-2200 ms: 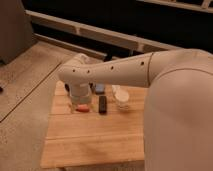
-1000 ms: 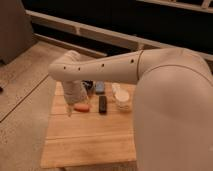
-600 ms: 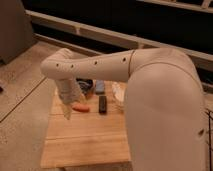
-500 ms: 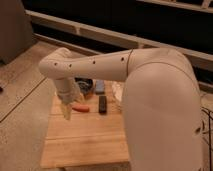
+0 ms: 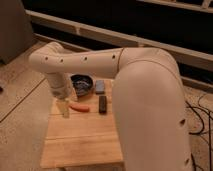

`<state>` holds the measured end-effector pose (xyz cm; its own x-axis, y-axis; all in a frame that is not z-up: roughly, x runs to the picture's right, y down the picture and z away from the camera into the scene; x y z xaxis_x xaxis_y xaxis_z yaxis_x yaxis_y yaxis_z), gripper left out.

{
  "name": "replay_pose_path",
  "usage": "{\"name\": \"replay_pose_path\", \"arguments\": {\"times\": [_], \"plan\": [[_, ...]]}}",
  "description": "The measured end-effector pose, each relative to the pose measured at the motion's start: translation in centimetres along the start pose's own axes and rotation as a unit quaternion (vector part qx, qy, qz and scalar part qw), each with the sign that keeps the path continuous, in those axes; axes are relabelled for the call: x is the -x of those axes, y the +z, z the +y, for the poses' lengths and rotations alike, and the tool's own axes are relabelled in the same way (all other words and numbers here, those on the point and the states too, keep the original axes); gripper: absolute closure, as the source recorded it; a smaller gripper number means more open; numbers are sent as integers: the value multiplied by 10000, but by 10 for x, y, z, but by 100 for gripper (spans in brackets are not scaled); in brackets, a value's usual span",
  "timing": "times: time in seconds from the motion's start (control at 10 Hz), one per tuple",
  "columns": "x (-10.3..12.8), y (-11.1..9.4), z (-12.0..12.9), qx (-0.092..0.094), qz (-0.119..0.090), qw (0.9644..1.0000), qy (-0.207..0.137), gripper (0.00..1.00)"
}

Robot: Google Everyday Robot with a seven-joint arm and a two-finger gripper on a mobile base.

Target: Place the pepper on the white sponge

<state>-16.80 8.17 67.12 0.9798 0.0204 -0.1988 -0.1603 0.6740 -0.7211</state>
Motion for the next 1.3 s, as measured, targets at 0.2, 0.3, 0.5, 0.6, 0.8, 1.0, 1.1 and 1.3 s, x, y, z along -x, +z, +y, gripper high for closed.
{"name": "replay_pose_path", "arguments": {"times": [0.2,0.3,0.5,0.6,0.8,1.0,1.1,1.3], "plan": [[1,1,-2,-23,-24,10000,-78,35],[-2,2,-8,-75,-71,9999,-129,35],[-23,10,-39,-443,-132,9989,-93,35],[-30,15,-49,-537,-186,9983,-93,35],[-32,27,-68,-705,-436,9960,-347,35],[-24,40,-76,-674,-758,9928,-632,35],[-21,50,-79,-585,-910,9908,-808,35],[-18,67,-78,-401,-940,9881,-1147,35]]}}
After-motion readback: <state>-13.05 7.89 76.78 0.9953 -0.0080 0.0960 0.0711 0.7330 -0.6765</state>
